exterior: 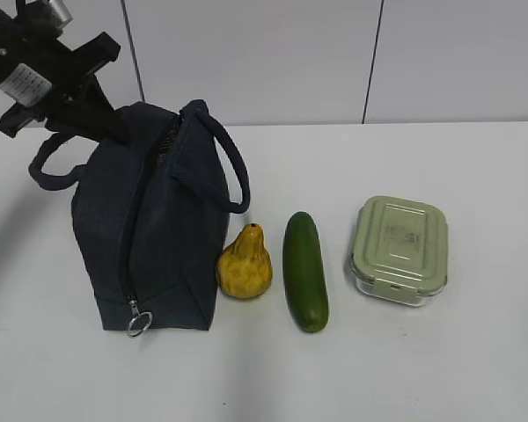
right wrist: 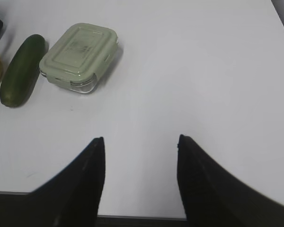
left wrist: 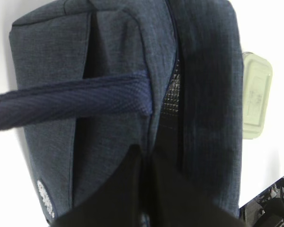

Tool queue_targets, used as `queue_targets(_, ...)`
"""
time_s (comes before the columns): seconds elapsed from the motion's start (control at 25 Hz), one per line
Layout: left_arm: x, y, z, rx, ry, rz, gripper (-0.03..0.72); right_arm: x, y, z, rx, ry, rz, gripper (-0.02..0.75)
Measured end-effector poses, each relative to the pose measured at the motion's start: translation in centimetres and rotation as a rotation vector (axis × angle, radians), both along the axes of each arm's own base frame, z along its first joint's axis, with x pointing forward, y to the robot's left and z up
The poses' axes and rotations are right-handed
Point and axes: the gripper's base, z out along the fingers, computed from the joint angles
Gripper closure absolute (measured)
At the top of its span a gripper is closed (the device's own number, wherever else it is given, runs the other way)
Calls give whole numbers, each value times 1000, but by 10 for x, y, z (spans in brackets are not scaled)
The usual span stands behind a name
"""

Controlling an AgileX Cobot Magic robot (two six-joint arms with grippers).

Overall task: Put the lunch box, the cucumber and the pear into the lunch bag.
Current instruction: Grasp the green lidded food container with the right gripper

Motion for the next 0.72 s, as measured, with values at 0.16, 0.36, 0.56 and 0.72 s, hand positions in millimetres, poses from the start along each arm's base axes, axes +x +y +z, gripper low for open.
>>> queue_targets(0.16, 0, 0, 0, 0, 0, 0, 677, 0, 0, 0, 0, 0, 0, 370)
queue_targets(0.36, 0, 0, 0, 0, 0, 0, 677, 0, 2, 0, 23, 1, 16, 370)
queue_targets(0.56, 0, 0, 0, 0, -2, 1, 678, 4, 15, 4, 139, -6, 102, 370)
queue_targets(0.72, 0, 0, 0, 0, -2, 1, 678, 35, 23, 12, 226, 71, 131, 372)
